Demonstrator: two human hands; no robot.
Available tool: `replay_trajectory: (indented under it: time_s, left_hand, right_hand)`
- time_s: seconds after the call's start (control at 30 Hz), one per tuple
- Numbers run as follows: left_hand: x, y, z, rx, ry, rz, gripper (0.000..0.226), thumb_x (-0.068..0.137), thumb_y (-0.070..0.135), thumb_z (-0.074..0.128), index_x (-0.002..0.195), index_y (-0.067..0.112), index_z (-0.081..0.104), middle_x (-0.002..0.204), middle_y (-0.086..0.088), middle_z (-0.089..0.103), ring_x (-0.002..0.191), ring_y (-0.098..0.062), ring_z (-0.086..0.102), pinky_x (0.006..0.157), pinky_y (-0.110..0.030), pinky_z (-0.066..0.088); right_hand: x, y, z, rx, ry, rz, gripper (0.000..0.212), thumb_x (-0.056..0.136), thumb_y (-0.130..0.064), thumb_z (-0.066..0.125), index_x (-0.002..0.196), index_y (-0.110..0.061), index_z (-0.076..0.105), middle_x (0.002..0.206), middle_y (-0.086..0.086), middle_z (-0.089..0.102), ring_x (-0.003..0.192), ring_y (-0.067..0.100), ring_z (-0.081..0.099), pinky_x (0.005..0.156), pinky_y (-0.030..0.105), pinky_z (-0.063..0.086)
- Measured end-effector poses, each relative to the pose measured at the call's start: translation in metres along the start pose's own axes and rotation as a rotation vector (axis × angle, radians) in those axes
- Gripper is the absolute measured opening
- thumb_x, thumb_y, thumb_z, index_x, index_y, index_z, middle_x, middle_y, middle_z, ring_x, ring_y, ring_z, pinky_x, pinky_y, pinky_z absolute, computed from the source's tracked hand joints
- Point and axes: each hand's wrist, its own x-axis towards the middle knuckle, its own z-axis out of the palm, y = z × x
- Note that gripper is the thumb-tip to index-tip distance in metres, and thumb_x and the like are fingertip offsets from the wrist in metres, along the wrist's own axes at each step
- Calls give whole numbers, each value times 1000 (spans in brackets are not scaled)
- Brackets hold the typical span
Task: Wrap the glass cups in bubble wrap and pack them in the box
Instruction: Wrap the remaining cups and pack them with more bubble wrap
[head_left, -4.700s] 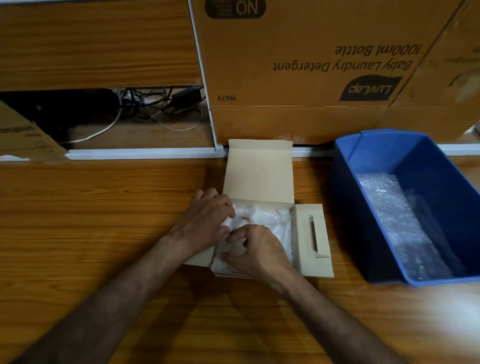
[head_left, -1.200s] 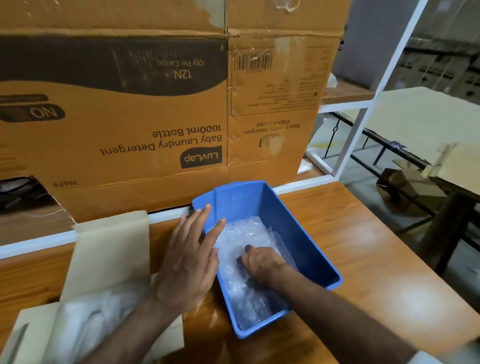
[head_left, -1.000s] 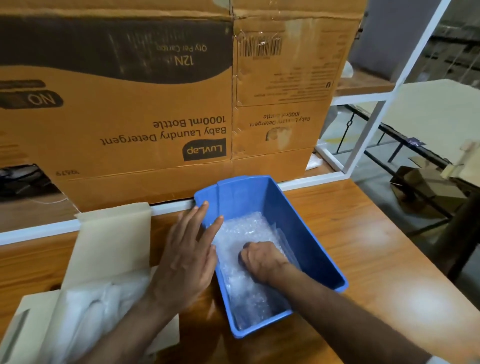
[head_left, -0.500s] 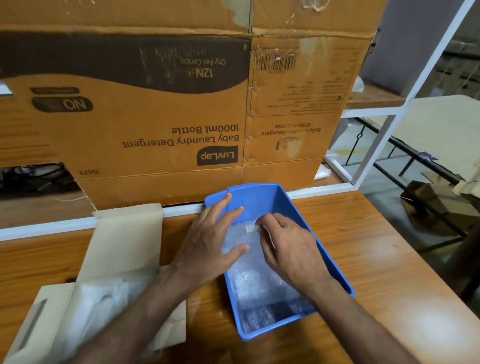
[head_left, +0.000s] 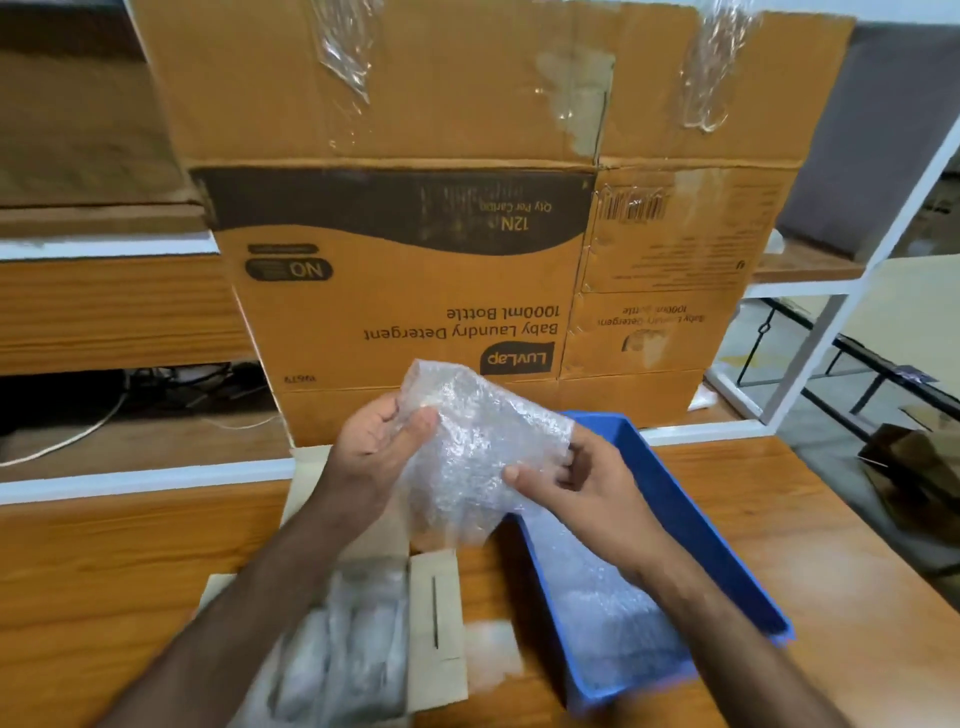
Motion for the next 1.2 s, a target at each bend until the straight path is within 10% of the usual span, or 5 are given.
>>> replay_trajectory:
  time_s: [0.27, 0.47, 0.73, 1.03, 1.2]
  left_hand:
    - [-41, 16, -80, -12, 27, -63, 38, 96, 9, 68, 132, 6, 60, 121, -25, 71, 100, -35, 69, 81, -43, 57]
    - [-73, 21, -119, 88, 22, -2, 40, 100, -1, 53, 76, 19, 77, 125, -5, 74, 120, -24, 67, 78, -33, 62]
    - [-95, 23, -144, -137, 51, -305, 57, 92, 50, 71, 138, 19, 57, 117, -30, 68, 100, -38, 72, 80, -43, 63]
    - [-110, 18, -146, 41, 154, -150, 20, 91, 11, 71, 111, 9, 67, 105, -18, 75, 96, -36, 72, 75, -38, 63]
    - [-112, 20, -157, -52, 34, -245, 35, 90, 9, 69, 124, 11, 66, 122, -14, 72, 104, -34, 74, 80, -35, 62]
  right_hand:
    - [9, -6, 68, 335, -140, 117, 39, 89, -26, 74, 122, -4, 70, 116, 14, 75, 106, 28, 64, 106, 64, 44]
    - [10, -5, 106, 272, -130, 24, 40, 92, 15, 57, 78, -18, 76, 95, 9, 71, 79, 23, 64, 59, 30, 50]
    - [10, -2, 132, 227, -204, -21, 32, 79, -16, 47, 70, -8, 77, 120, 9, 70, 121, 29, 60, 80, 38, 53]
    - [0, -5, 154, 55, -138, -40, 54, 80, -30, 90, 127, -39, 63, 111, 17, 70, 72, 44, 54, 71, 50, 60]
    - [-6, -8, 153, -16, -165, -110, 12, 93, -9, 76, 99, -19, 77, 89, 24, 71, 49, 25, 53, 48, 34, 45]
